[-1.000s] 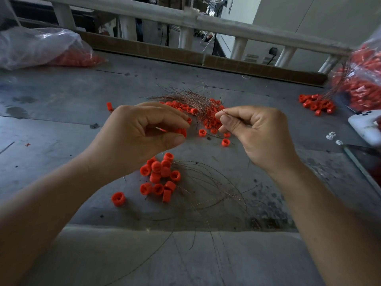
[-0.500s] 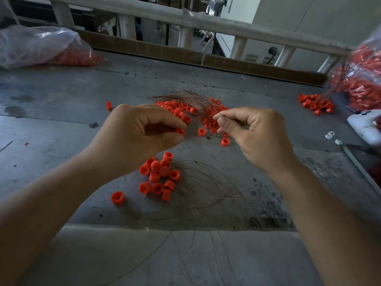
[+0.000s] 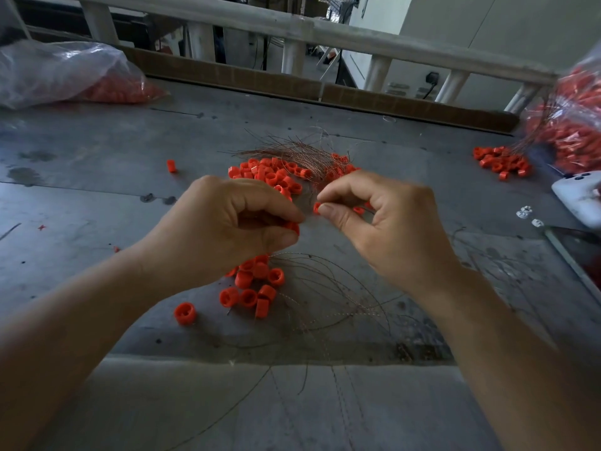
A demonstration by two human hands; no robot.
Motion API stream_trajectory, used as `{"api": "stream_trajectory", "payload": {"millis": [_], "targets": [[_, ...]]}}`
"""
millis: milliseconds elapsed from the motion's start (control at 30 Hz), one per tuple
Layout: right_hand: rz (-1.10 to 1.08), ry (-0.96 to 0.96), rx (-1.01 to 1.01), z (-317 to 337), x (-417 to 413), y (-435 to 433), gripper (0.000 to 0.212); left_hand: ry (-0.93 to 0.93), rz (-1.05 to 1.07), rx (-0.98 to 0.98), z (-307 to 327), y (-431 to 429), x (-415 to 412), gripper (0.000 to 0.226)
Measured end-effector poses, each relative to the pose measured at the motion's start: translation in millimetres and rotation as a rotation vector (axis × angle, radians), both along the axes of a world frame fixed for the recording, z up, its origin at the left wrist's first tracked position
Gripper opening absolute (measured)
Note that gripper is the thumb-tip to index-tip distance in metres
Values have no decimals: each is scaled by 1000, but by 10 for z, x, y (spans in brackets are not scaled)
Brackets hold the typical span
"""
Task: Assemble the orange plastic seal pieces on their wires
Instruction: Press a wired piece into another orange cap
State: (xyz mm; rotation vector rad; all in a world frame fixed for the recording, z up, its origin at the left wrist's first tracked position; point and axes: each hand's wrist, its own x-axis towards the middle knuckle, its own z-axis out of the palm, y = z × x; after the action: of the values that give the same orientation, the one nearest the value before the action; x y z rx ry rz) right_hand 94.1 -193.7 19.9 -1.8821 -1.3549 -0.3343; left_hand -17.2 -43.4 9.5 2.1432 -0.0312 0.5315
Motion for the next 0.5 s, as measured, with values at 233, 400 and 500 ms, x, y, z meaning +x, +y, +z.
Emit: {"api": "stream_trajectory", "payload": {"millis": [233,400,500], "targets": [[-75,-21,-6,66,31,-38,6,-5,0,-141,15,-19,-6,31],[-45,108,181,155,16,-88,10,-58,-16,-376,23,20,12,31],[-5,126,150,126,-61,-52,10,-45,-23,-441,18,11,15,33]]}}
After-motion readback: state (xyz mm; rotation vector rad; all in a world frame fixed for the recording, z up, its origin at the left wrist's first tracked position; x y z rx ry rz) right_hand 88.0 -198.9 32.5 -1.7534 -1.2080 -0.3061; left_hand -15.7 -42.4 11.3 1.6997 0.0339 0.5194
